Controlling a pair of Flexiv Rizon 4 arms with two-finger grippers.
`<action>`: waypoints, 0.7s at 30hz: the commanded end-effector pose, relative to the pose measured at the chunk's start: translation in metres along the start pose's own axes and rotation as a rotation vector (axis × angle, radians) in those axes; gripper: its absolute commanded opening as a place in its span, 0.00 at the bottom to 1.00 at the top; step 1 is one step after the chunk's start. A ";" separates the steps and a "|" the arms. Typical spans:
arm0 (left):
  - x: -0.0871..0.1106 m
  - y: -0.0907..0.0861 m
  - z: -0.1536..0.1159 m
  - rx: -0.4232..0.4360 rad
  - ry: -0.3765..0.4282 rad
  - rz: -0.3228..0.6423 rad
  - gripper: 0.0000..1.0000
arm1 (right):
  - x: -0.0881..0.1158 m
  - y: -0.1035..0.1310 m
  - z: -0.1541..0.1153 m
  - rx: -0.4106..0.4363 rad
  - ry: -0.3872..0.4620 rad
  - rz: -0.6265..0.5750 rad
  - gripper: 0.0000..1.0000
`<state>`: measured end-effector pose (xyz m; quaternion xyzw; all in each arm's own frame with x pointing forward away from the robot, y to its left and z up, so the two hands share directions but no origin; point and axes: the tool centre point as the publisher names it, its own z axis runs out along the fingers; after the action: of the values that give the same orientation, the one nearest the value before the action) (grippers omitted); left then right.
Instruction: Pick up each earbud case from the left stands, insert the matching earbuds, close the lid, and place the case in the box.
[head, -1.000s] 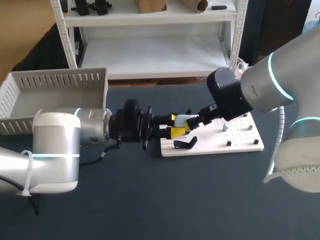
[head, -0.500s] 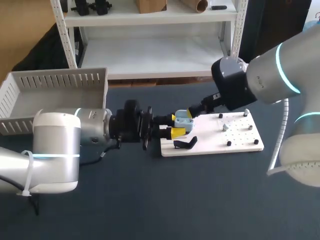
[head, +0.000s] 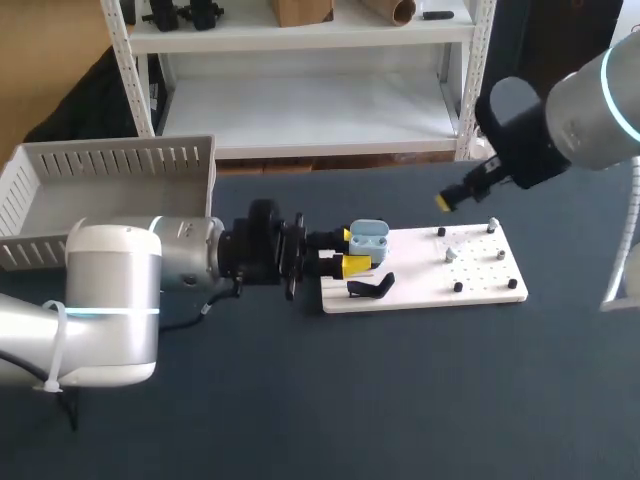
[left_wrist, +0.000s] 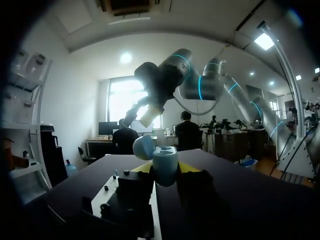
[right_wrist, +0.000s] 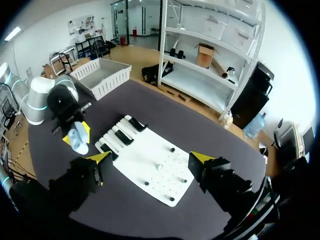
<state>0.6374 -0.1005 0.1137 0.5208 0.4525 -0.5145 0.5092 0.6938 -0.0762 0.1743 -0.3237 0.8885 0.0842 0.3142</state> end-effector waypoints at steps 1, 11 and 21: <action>0.001 0.001 0.000 0.000 -0.002 0.001 0.00 | 0.009 -0.016 0.004 0.282 0.095 -0.033 1.00; 0.001 0.001 0.000 0.000 -0.002 0.001 0.00 | 0.038 -0.050 0.040 0.322 0.250 -0.043 1.00; 0.001 0.001 0.000 0.000 -0.002 0.001 0.00 | 0.054 -0.079 0.074 0.294 0.316 -0.053 0.86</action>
<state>0.6374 -0.1006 0.1137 0.5208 0.4526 -0.5145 0.5092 0.7346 -0.1401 0.1013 -0.3049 0.9203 -0.1082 0.2201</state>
